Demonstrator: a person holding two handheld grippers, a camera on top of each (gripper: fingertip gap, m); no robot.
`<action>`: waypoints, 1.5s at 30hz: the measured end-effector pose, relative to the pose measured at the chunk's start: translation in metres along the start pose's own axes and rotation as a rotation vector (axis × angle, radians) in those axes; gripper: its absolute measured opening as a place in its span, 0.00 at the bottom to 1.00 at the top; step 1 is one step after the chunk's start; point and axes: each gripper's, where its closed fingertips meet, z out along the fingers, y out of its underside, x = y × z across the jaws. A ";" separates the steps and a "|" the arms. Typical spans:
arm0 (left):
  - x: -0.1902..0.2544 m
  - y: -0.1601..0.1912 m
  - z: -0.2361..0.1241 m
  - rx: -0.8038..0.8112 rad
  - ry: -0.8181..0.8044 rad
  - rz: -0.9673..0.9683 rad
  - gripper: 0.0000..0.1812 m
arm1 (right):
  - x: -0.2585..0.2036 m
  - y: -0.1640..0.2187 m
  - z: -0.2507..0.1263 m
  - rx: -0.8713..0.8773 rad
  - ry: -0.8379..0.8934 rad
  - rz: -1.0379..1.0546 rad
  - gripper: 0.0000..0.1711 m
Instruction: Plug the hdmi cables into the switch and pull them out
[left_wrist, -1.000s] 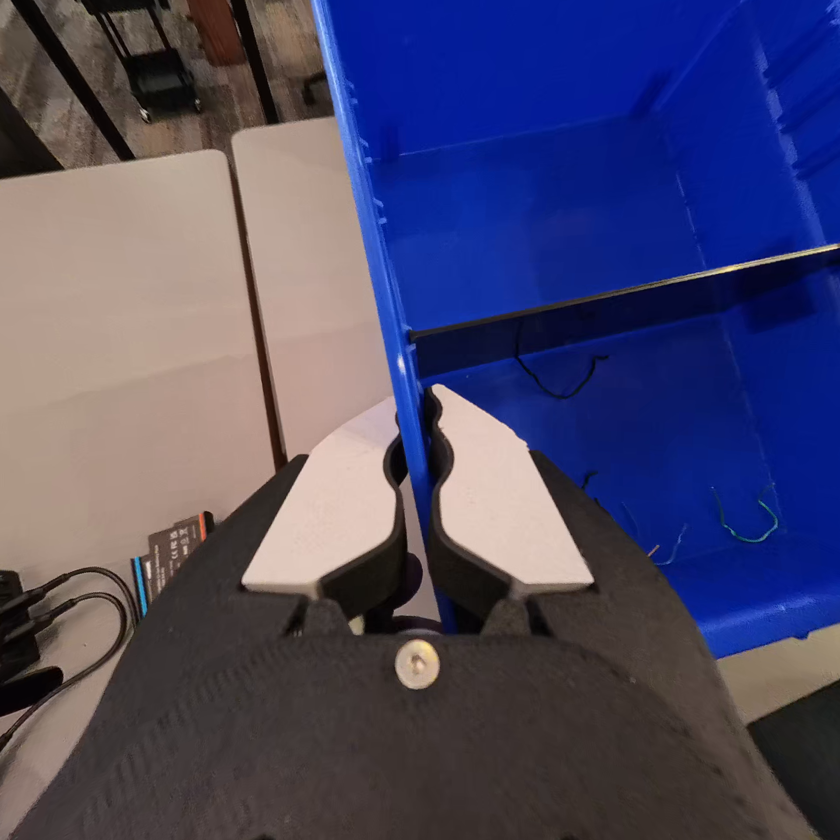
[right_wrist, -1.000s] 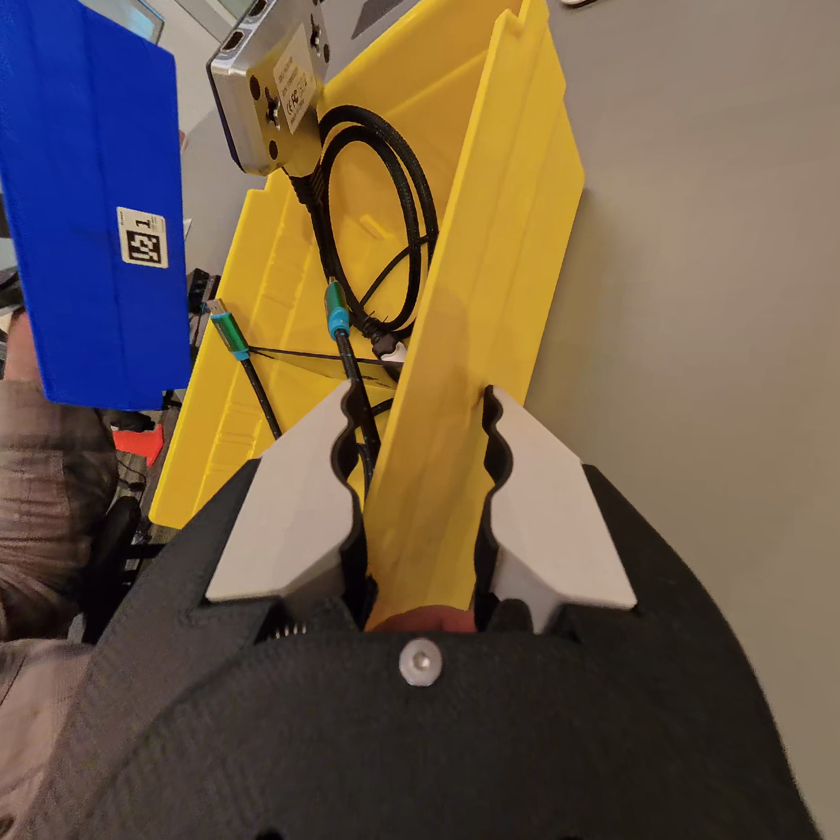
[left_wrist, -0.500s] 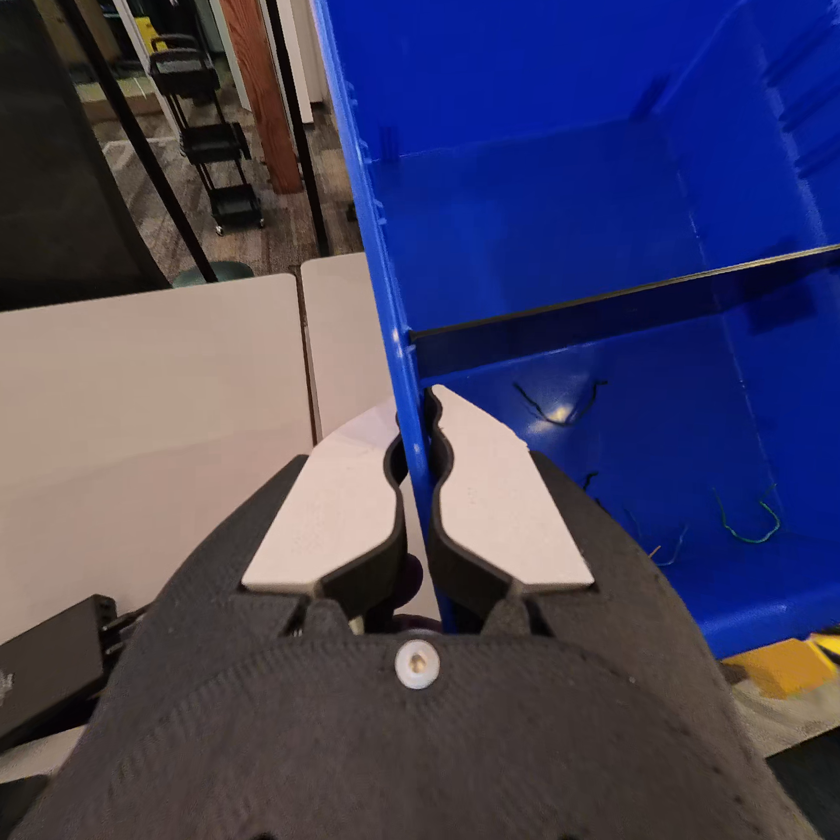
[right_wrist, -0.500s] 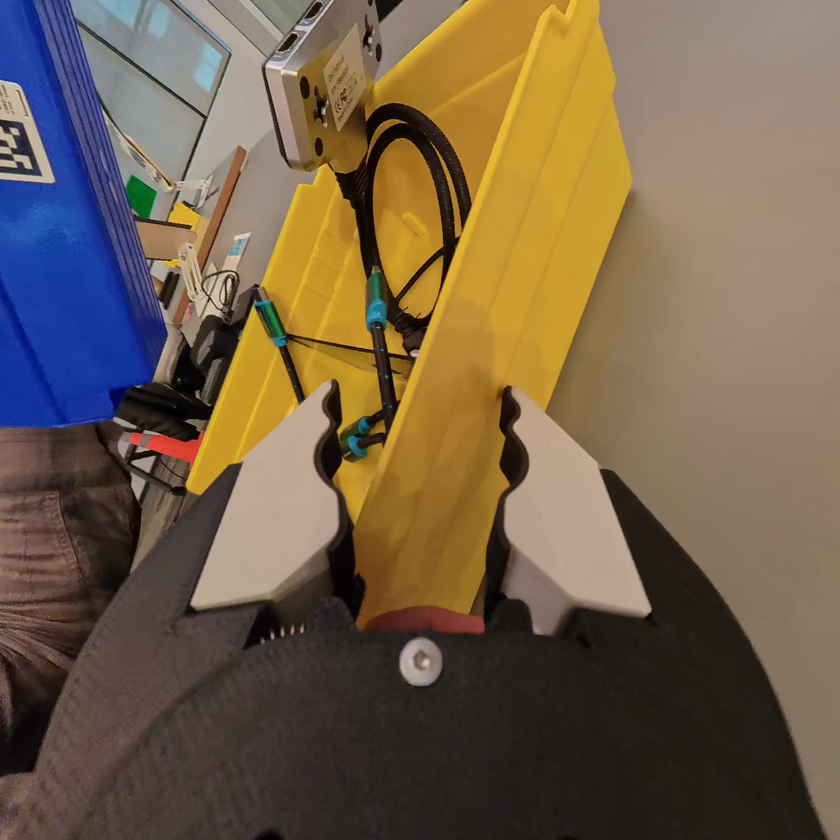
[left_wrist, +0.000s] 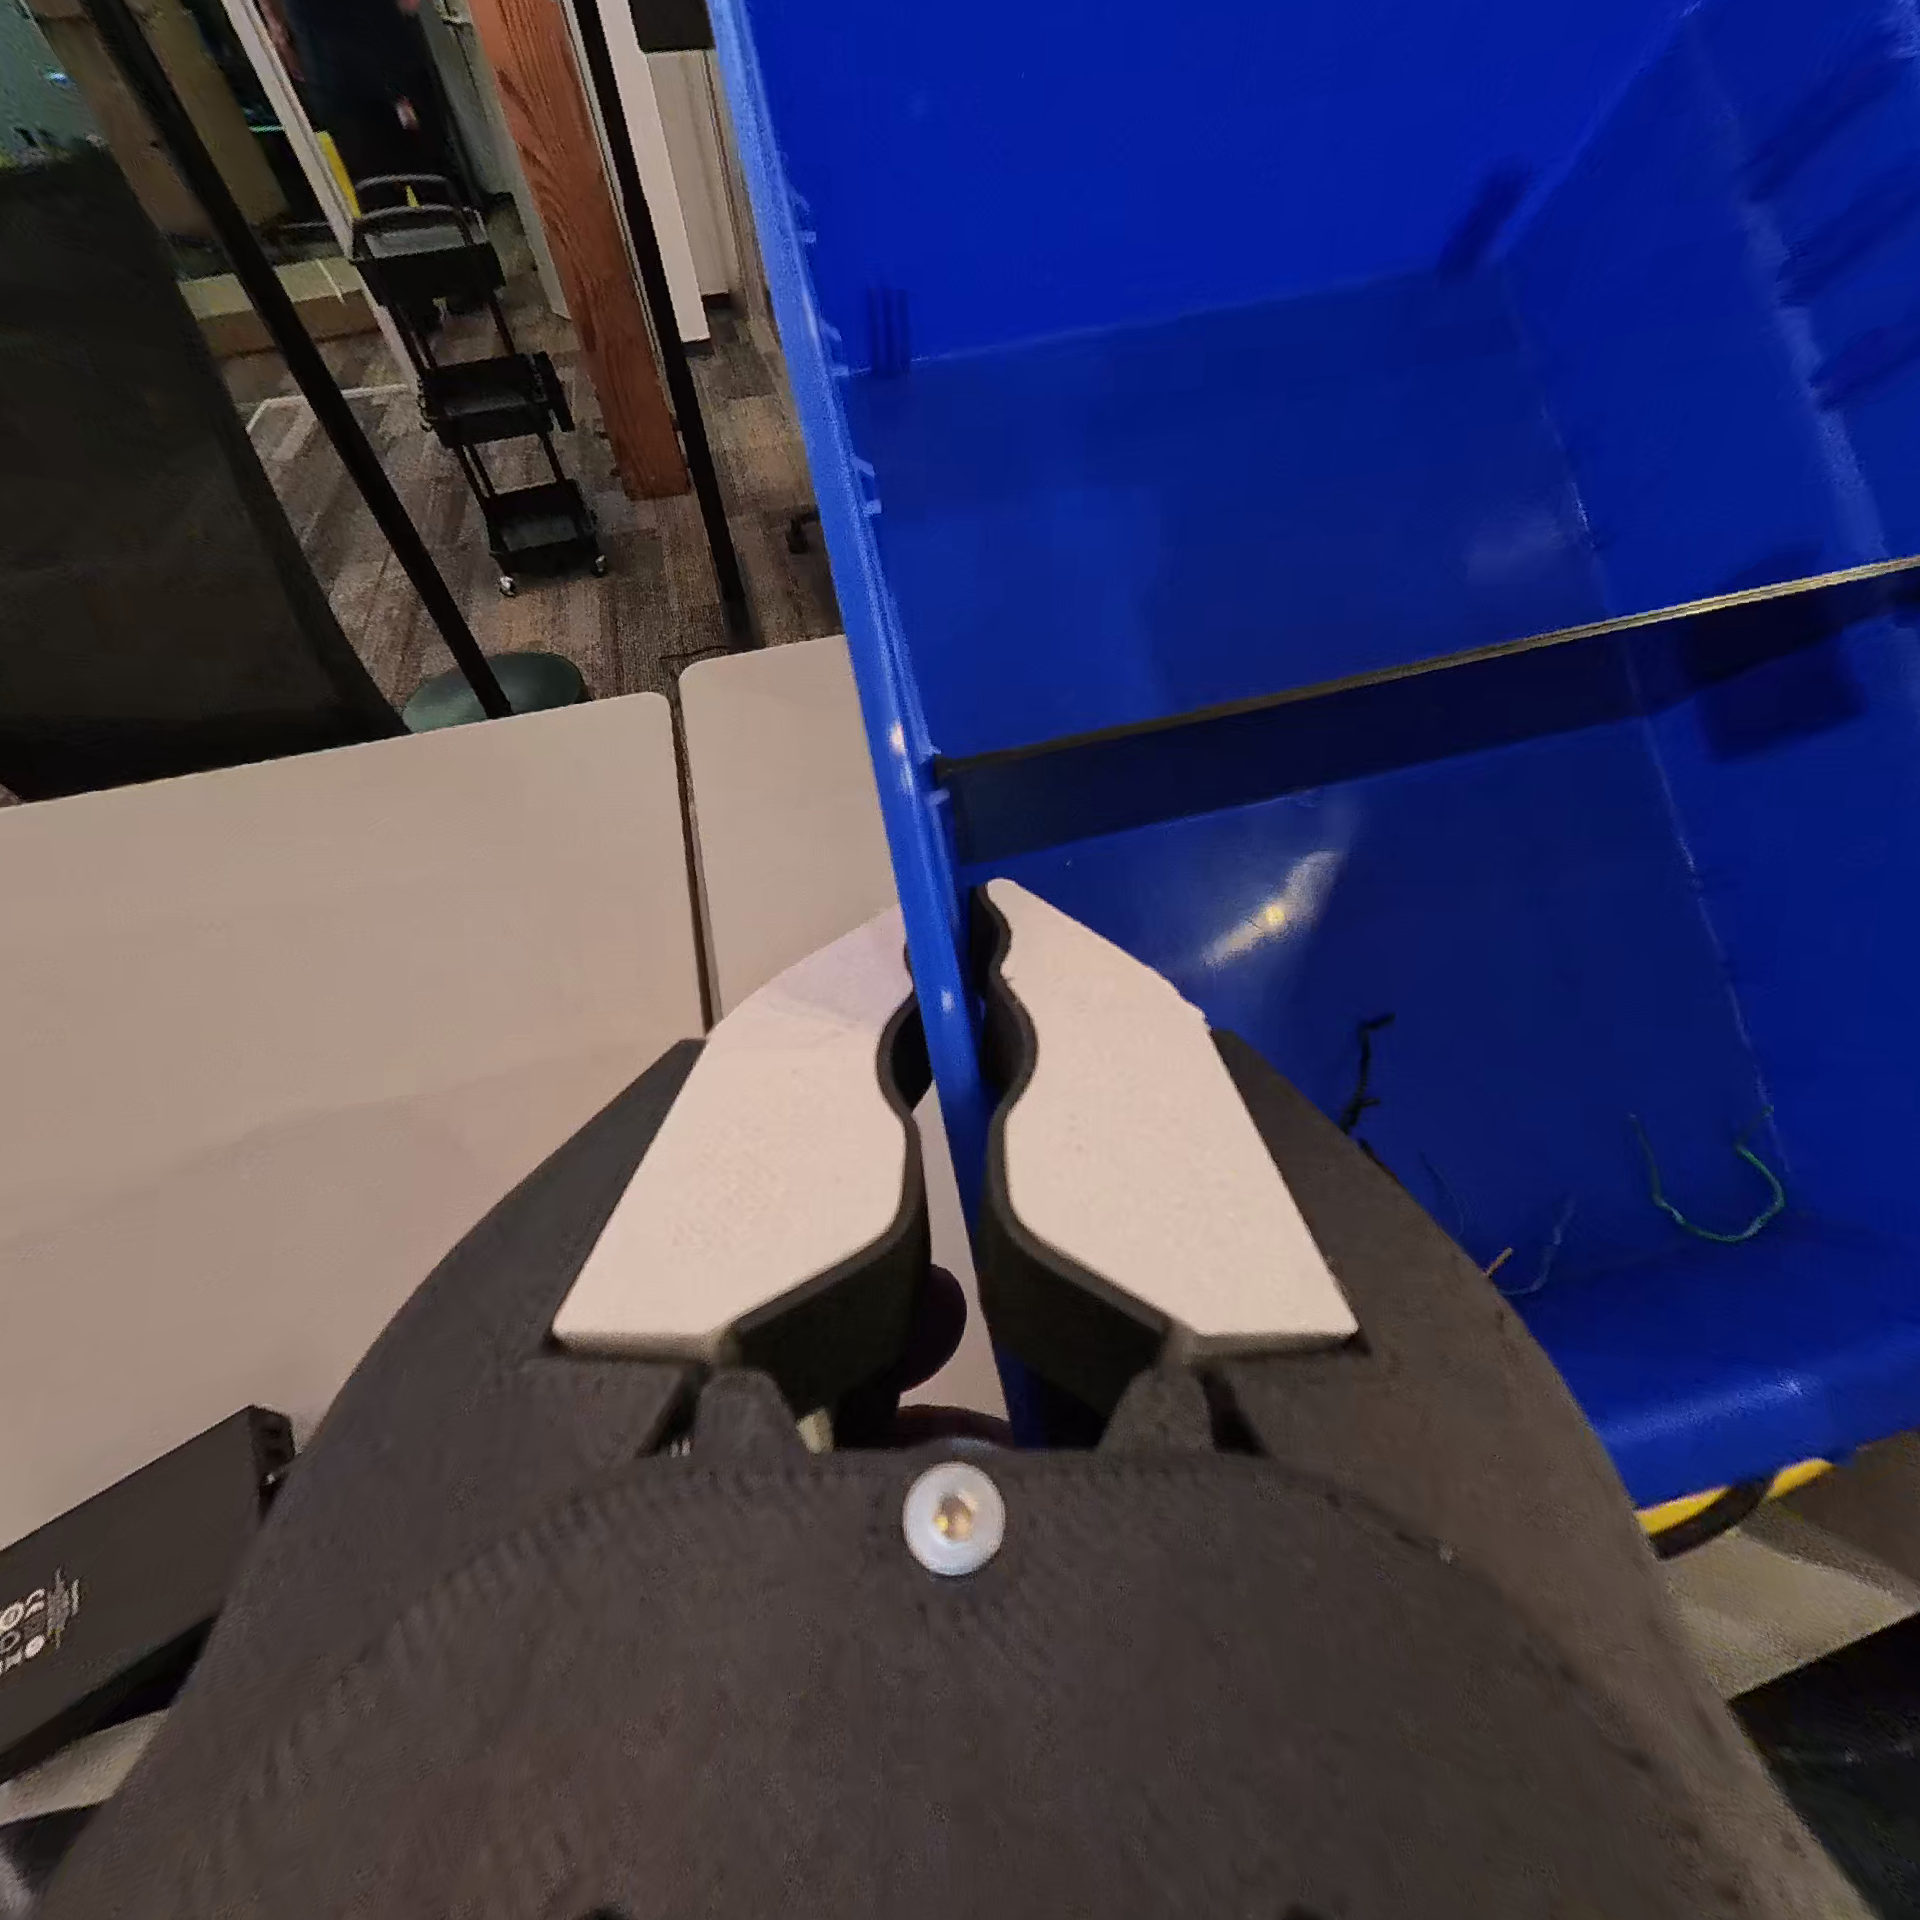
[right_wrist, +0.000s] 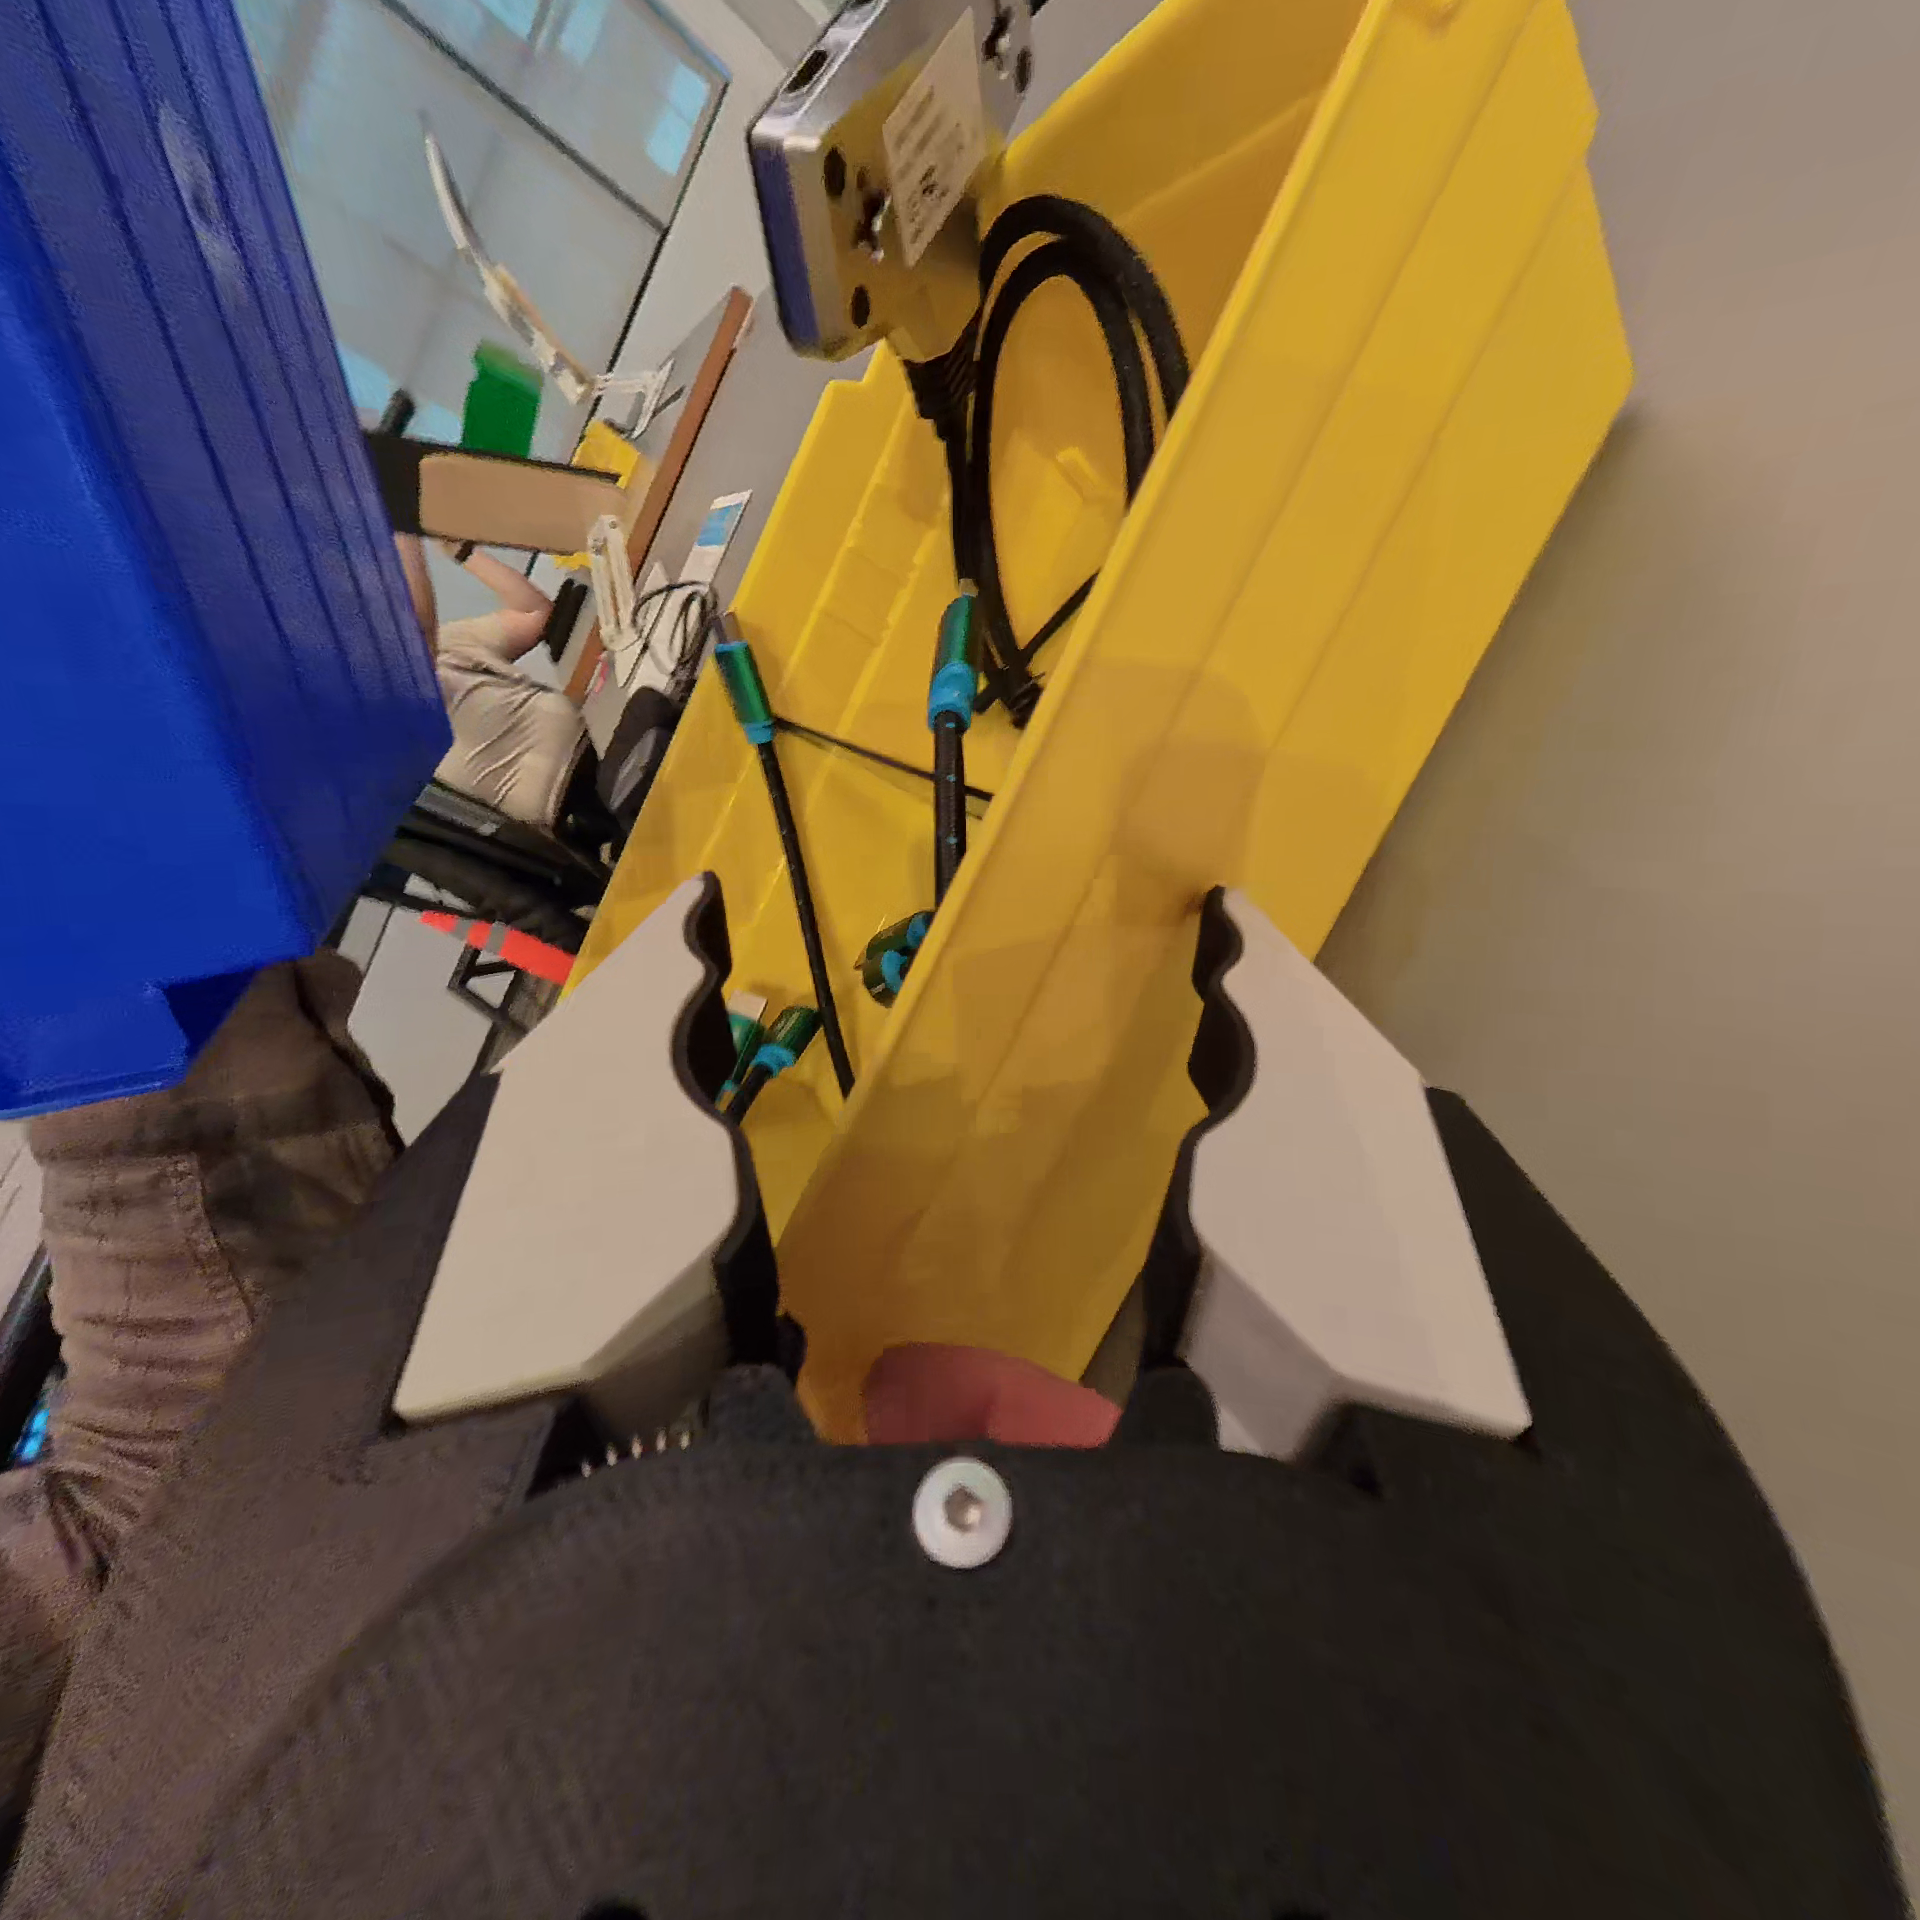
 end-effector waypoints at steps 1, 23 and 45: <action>0.003 -0.002 0.000 0.004 0.007 0.001 0.02 | -0.005 0.001 0.004 -0.007 -0.022 0.001 0.51; 0.133 -0.011 0.057 -0.072 0.146 0.174 0.02 | 0.070 -0.072 -0.174 0.232 0.690 -0.568 0.65; 0.240 0.004 0.120 -0.172 0.184 0.289 0.02 | 0.054 -0.089 -0.323 0.631 0.628 -0.412 0.53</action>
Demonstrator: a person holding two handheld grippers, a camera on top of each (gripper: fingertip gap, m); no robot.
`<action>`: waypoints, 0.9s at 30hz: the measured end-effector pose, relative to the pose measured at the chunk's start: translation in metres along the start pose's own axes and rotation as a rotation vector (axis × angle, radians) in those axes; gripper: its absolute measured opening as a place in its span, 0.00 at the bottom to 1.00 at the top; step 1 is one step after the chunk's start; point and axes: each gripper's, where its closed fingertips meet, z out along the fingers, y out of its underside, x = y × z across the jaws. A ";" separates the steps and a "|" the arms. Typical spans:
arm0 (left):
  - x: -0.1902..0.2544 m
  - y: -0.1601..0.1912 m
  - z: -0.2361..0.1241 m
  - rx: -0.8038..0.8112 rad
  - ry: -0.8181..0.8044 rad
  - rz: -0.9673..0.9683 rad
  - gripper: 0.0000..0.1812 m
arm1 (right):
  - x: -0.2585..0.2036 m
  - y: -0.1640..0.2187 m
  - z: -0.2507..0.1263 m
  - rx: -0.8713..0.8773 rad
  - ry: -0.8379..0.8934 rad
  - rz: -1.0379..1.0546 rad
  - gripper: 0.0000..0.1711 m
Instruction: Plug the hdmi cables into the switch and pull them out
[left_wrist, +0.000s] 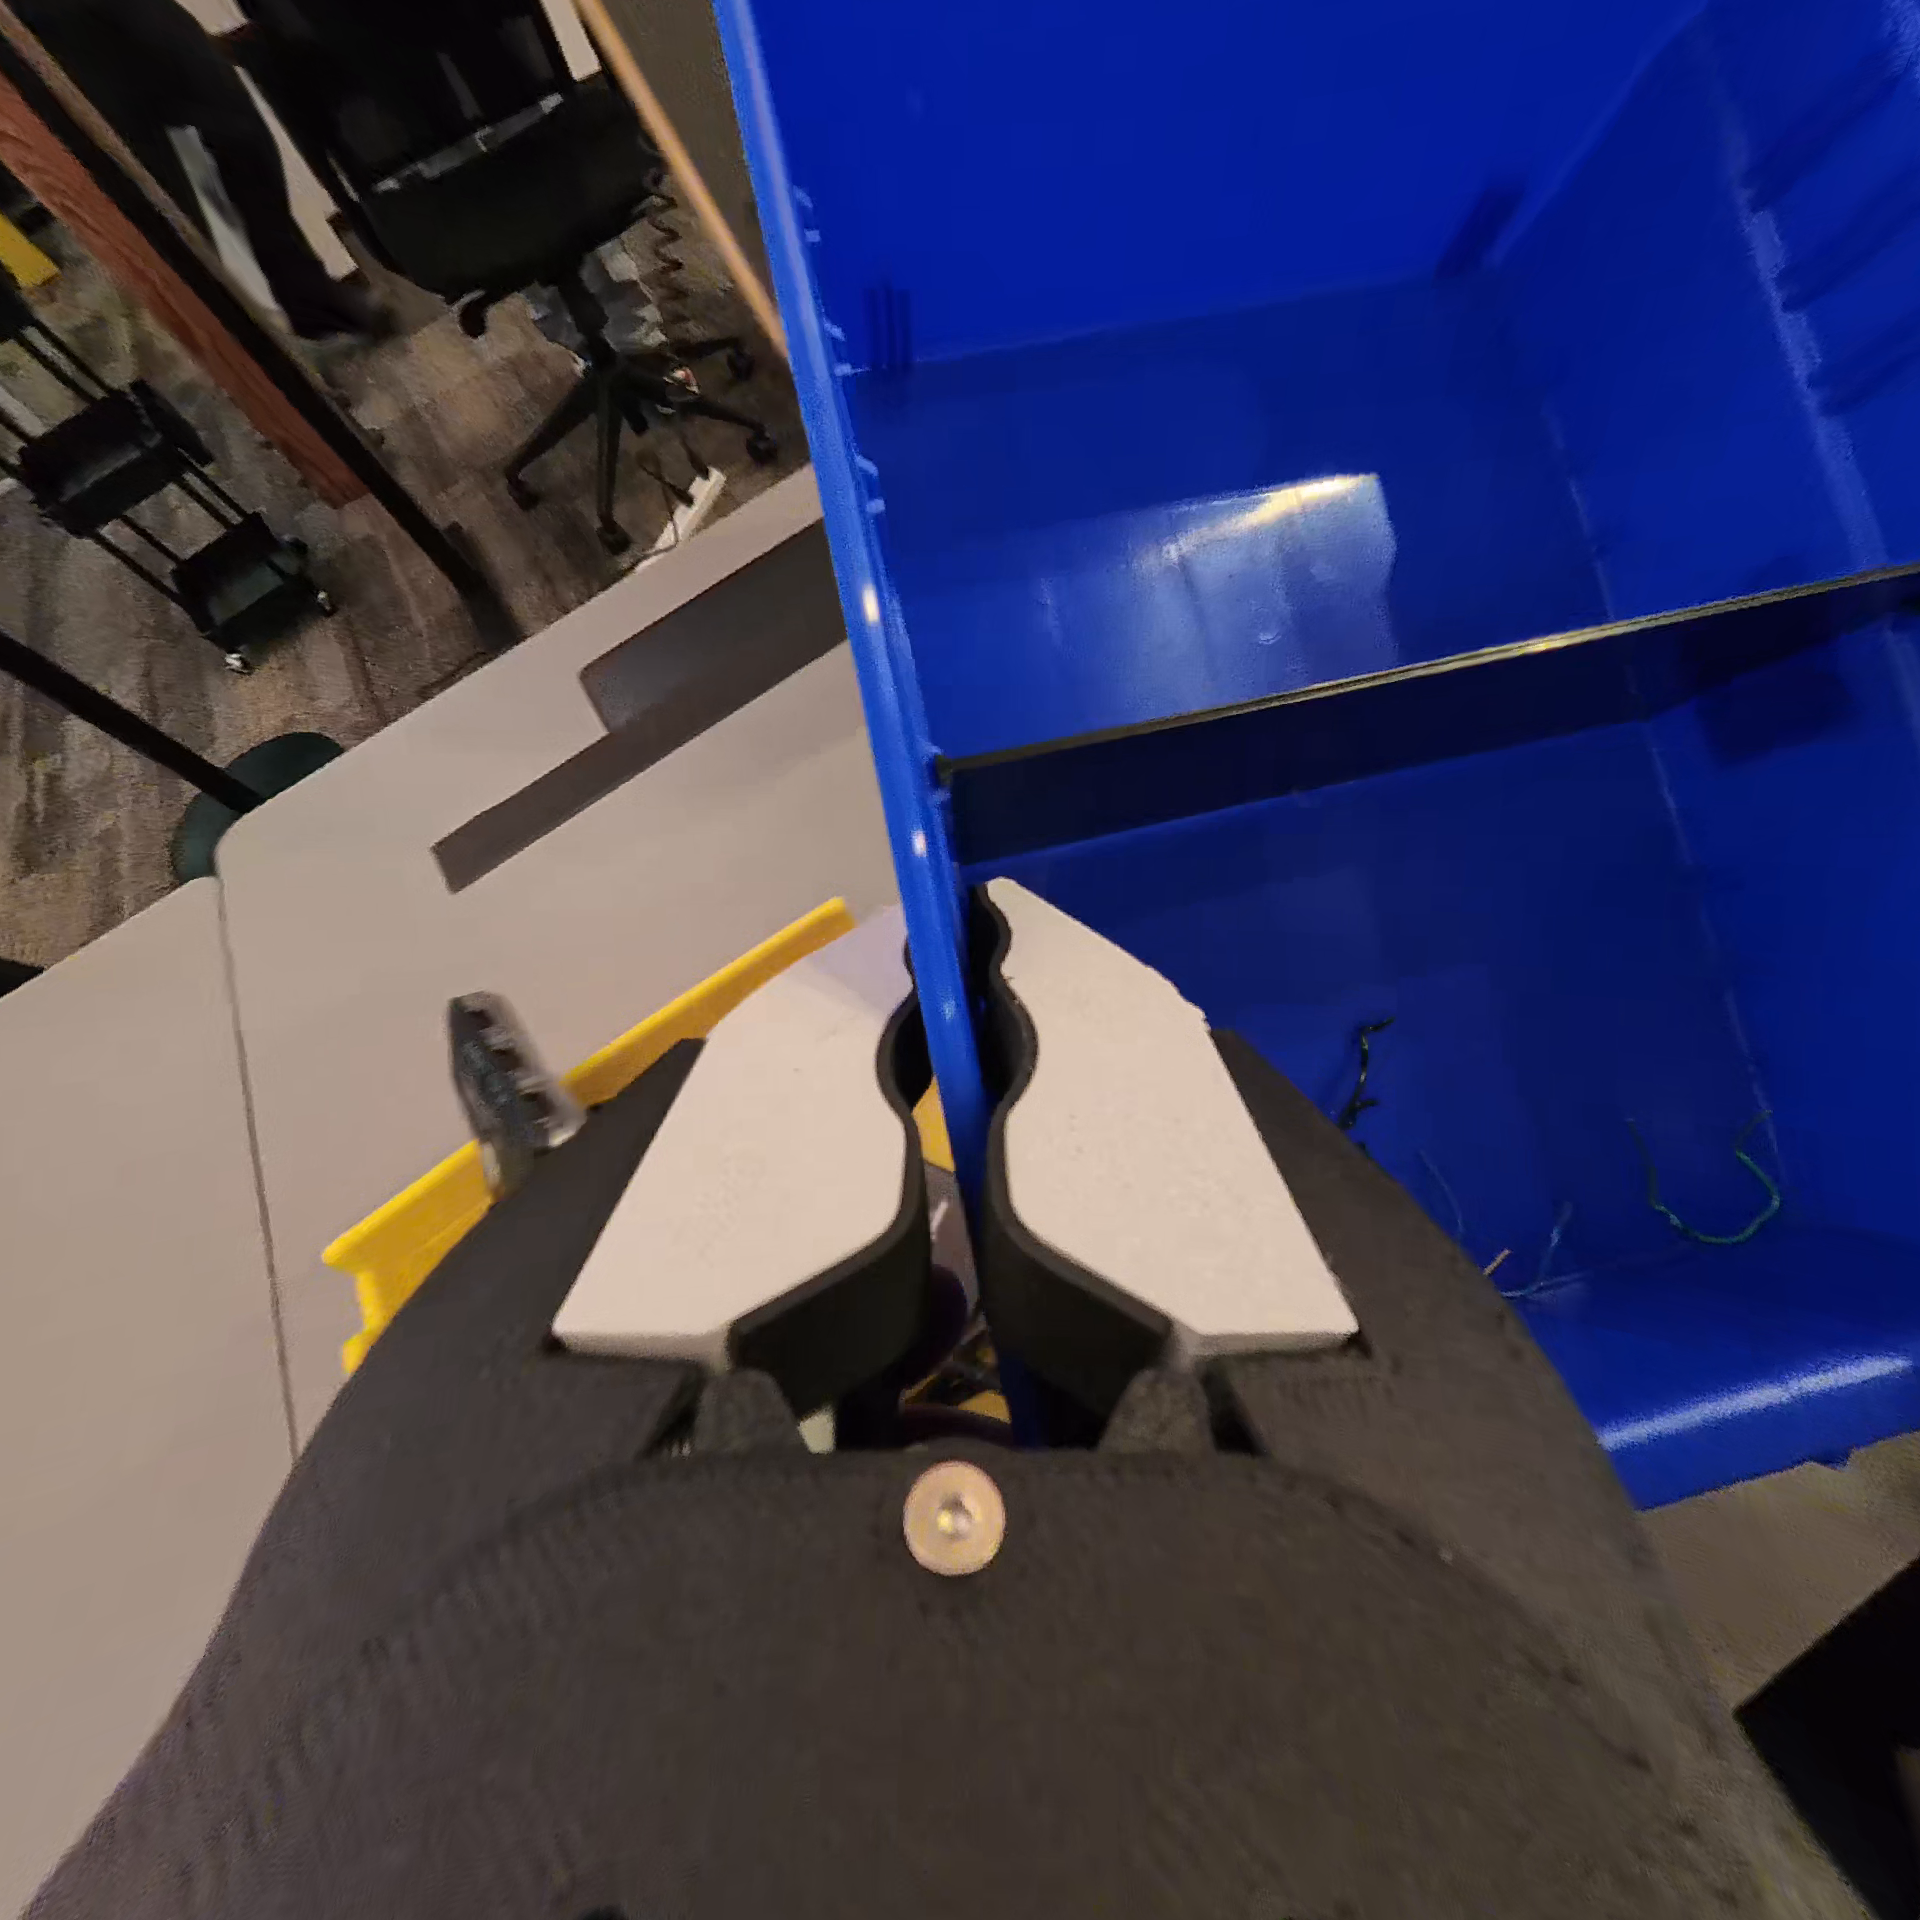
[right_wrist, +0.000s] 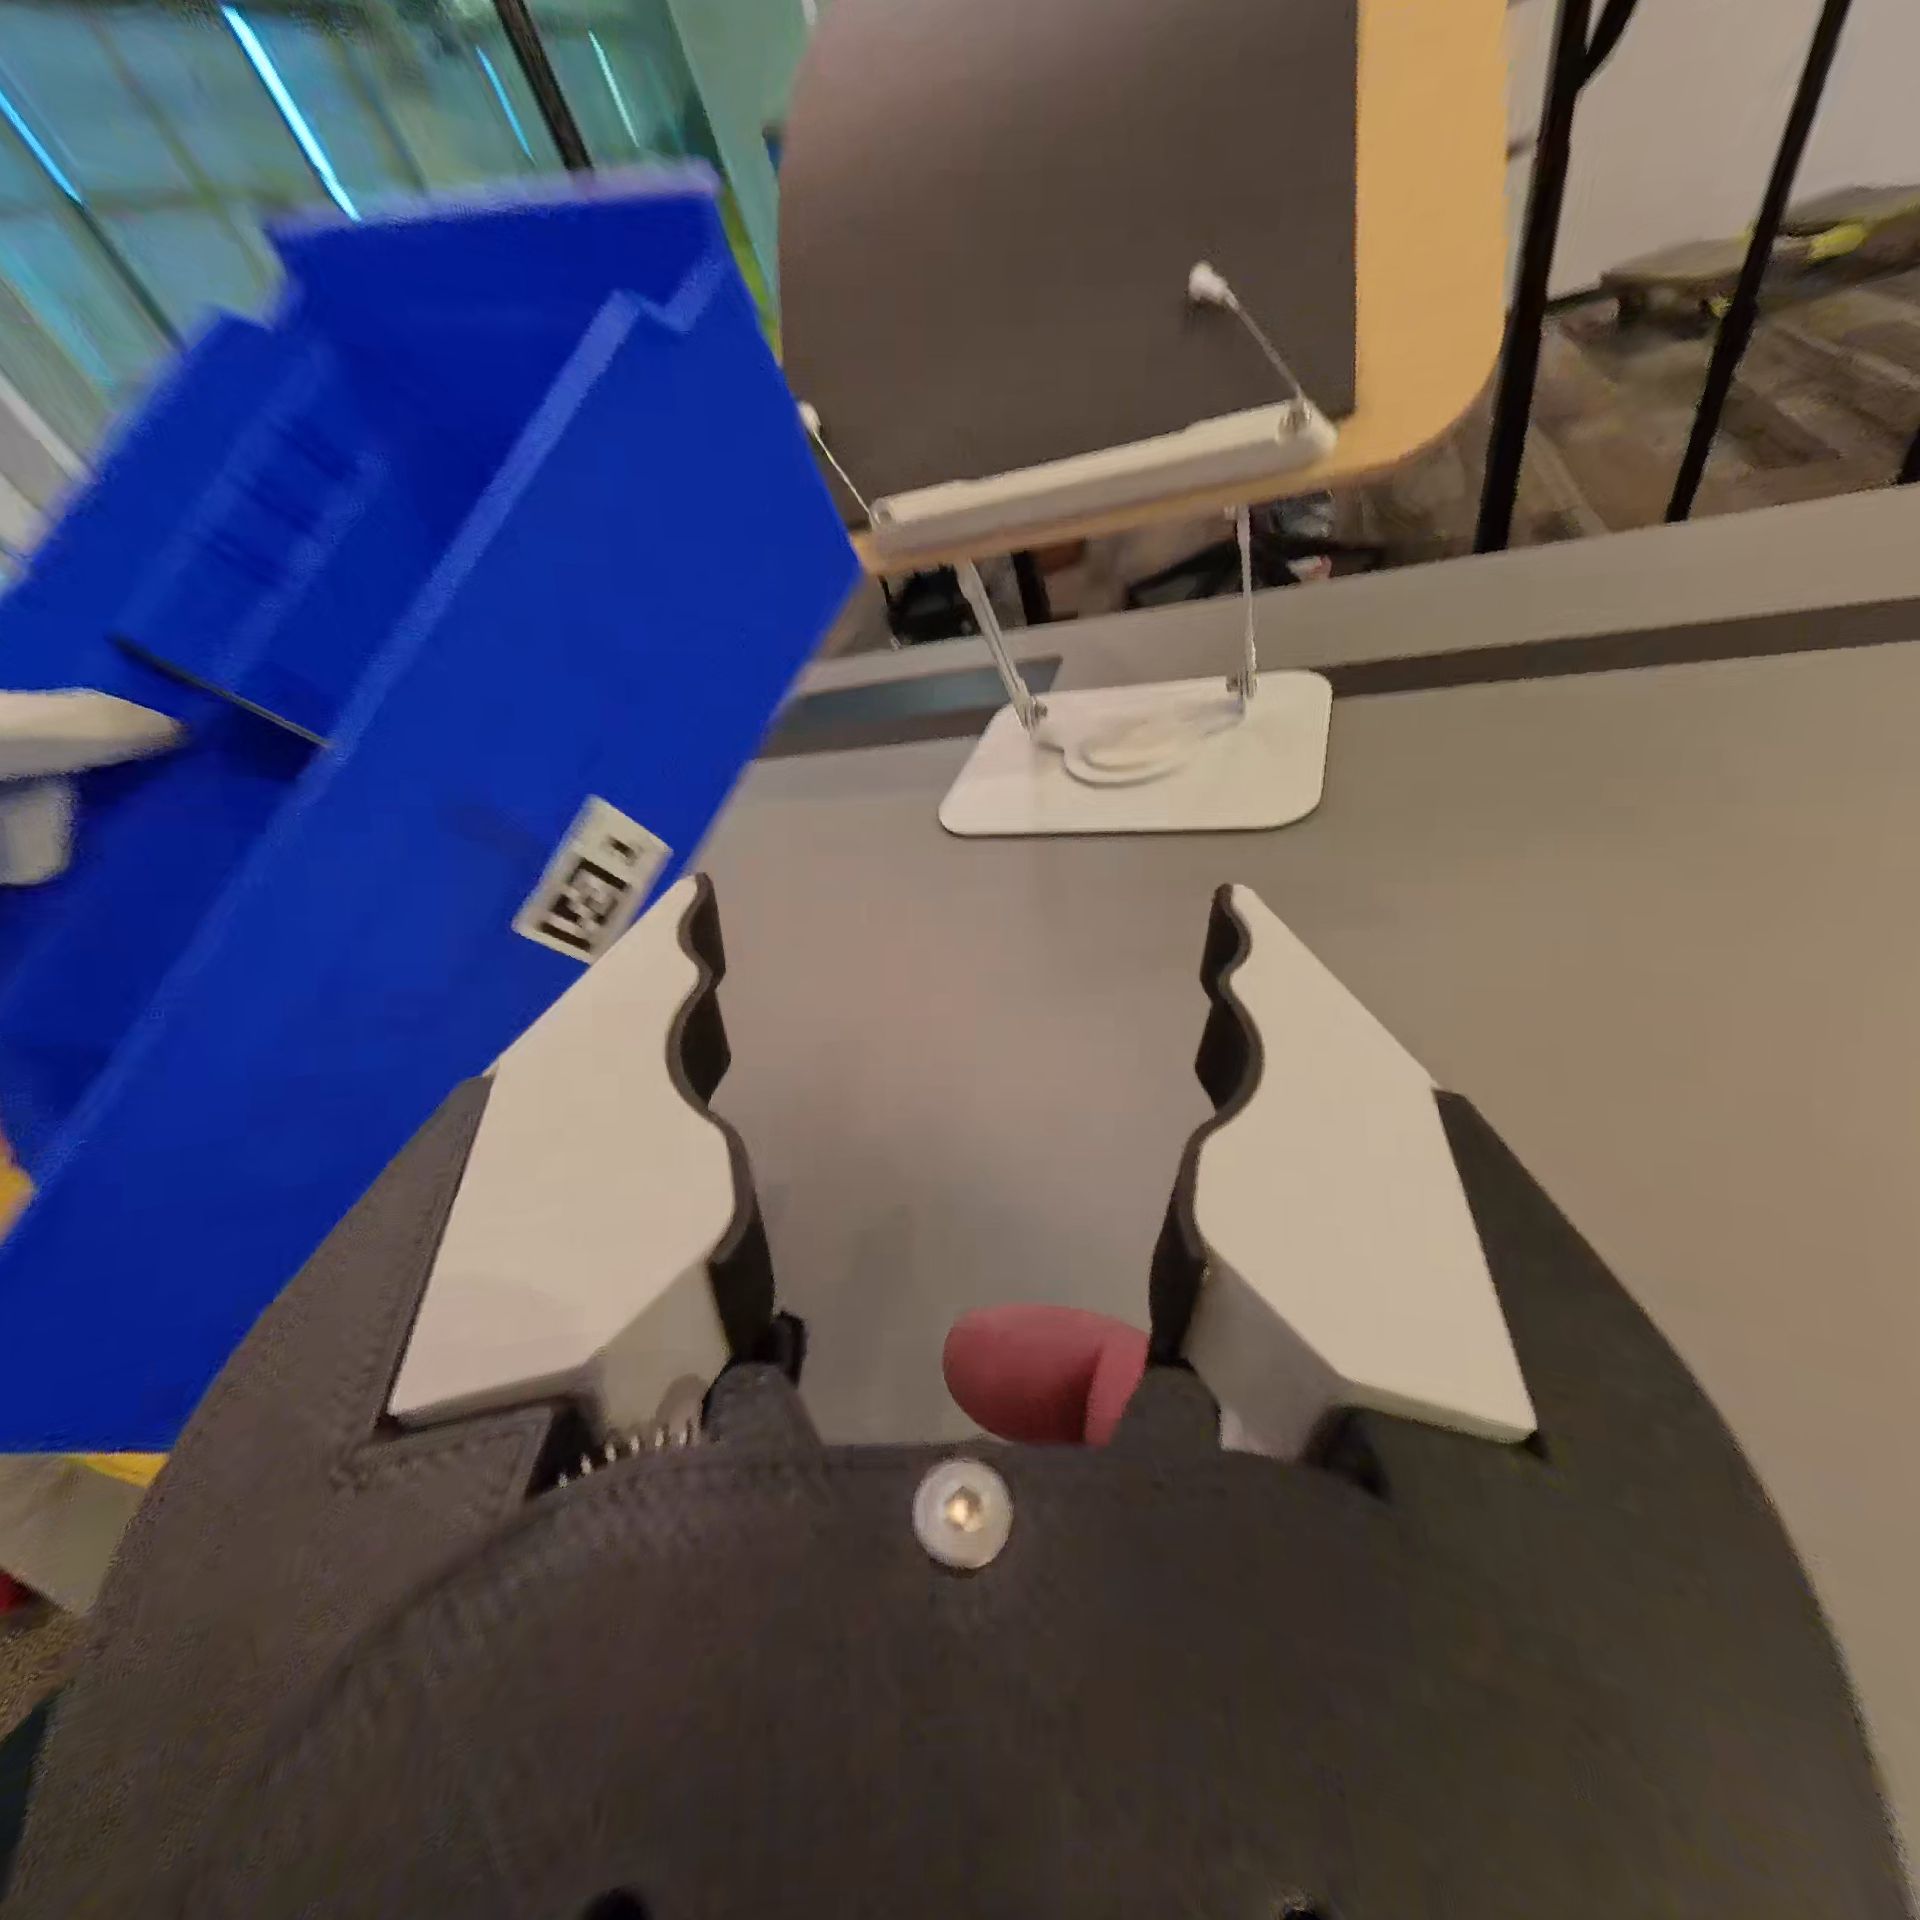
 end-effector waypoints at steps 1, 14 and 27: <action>0.010 -0.001 0.006 -0.010 0.012 0.010 0.02 | 0.000 -0.003 -0.007 0.020 -0.015 0.004 0.52; 0.141 0.002 0.070 -0.082 0.123 0.117 0.02 | 0.000 0.038 -0.037 -0.157 -0.125 0.079 0.50; 0.233 0.032 0.111 -0.127 0.292 -0.075 0.04 | 0.066 0.048 -0.057 -0.306 0.046 -0.070 0.55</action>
